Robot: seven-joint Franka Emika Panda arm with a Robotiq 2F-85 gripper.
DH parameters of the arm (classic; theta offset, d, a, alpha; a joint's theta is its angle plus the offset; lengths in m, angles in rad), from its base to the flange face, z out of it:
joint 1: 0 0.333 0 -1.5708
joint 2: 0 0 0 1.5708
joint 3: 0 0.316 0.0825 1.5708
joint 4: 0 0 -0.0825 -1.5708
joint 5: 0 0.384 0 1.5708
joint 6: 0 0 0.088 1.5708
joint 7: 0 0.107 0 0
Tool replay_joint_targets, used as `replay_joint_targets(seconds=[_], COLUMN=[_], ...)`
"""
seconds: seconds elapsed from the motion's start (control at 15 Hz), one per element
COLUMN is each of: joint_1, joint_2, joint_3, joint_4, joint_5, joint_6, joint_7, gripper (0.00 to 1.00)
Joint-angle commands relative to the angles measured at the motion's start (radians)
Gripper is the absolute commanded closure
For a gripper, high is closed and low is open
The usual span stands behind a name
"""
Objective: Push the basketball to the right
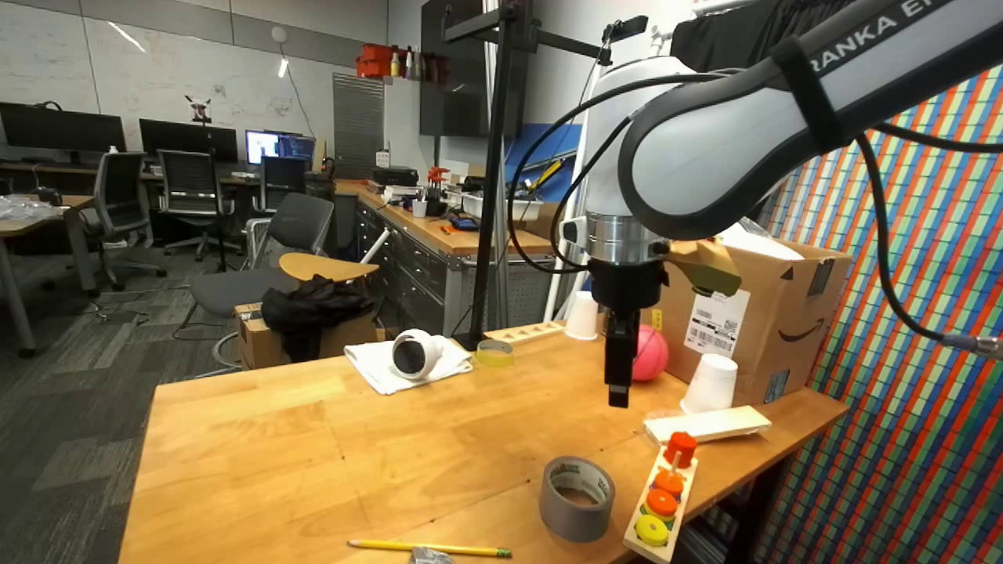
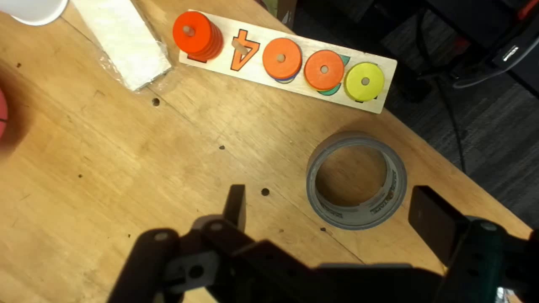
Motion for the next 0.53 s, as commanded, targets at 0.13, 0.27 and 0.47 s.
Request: replay_joint_targets(seconds=[0.13, 0.27, 0.47], joint_1=[0.021, 0.013, 0.014], joint_2=[-0.017, 0.000, 0.000], joint_3=[0.006, 0.005, 0.005], joint_4=[0.008, 0.000, 0.000], joint_5=[0.079, 0.054, 0.060], joint_6=[-0.069, -0.043, -0.047], joint_7=[0.016, 0.005, 0.008], gripper=[0.00, 0.00, 0.00])
